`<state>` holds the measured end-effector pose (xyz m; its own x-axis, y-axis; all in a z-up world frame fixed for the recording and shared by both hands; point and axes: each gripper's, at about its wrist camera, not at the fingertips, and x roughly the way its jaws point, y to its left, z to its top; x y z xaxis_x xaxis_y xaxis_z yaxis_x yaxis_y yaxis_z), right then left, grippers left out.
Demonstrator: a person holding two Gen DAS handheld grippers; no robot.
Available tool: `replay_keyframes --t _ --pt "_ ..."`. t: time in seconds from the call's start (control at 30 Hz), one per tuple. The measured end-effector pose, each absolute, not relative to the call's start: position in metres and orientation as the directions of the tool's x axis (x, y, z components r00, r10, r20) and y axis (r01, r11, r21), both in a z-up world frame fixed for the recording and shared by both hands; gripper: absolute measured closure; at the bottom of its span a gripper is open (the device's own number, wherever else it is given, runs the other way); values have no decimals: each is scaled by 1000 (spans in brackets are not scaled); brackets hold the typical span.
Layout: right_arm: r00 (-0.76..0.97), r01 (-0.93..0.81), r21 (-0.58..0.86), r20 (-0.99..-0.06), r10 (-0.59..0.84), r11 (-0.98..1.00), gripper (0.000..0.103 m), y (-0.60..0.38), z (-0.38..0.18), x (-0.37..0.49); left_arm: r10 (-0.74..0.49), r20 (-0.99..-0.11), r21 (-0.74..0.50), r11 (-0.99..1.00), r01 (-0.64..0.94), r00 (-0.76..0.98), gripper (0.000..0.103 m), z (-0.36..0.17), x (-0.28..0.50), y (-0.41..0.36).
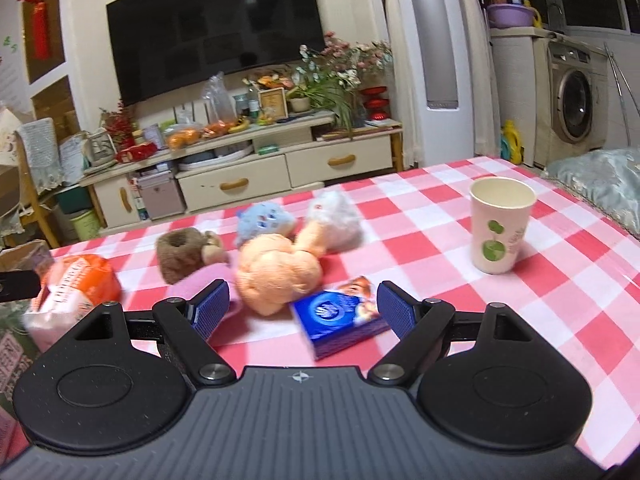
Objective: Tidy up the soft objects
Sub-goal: 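Reach the left tool to the light pink knit hat while the right tool reaches the blue tissue pack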
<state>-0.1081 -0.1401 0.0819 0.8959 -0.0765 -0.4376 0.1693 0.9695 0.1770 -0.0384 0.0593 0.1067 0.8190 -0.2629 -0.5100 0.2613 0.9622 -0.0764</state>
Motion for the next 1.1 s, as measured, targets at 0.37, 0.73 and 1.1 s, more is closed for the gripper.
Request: replay_keyframes --t 0.37,0.73,1.1 --pt "852 127 168 -523 -21 978 2 -165 60 -84 -287 -534 -24 945 325 796 1 92 -38 27" --pt "794 74 84 -608 -8 994 0 -180 43 -52 -325 -552 20 915 402 768 1 72 -36 -2" --pt "759 40 121 -649 49 992 0 -189 36 -36 -348 -553 75 884 461 757 1 54 -30 -31"
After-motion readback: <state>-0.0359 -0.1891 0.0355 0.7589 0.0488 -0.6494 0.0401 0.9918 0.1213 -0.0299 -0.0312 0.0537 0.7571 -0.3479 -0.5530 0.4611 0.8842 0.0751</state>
